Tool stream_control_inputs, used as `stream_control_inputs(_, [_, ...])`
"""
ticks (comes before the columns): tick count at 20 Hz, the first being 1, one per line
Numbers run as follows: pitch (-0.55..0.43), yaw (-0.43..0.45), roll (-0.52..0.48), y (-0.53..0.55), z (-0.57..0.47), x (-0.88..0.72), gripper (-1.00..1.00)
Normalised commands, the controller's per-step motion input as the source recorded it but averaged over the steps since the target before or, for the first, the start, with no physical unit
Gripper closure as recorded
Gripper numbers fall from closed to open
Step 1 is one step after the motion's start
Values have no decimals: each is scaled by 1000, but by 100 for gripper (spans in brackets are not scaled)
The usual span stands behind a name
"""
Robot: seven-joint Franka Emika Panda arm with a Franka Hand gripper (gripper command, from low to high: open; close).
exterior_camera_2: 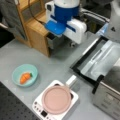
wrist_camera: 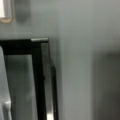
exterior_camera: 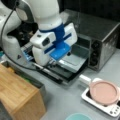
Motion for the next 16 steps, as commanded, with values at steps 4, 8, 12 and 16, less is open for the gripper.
stream_control_inputs(4, [233,87,64,-553,-7,667,-100])
stream_control_inputs(8, [235,76,58,-394,35,513,-100])
stream_control_inputs(12, [210,73,67,-382,-50,490,-100])
stream_control_inputs(16, [195,42,83,-348,-85,577,-100])
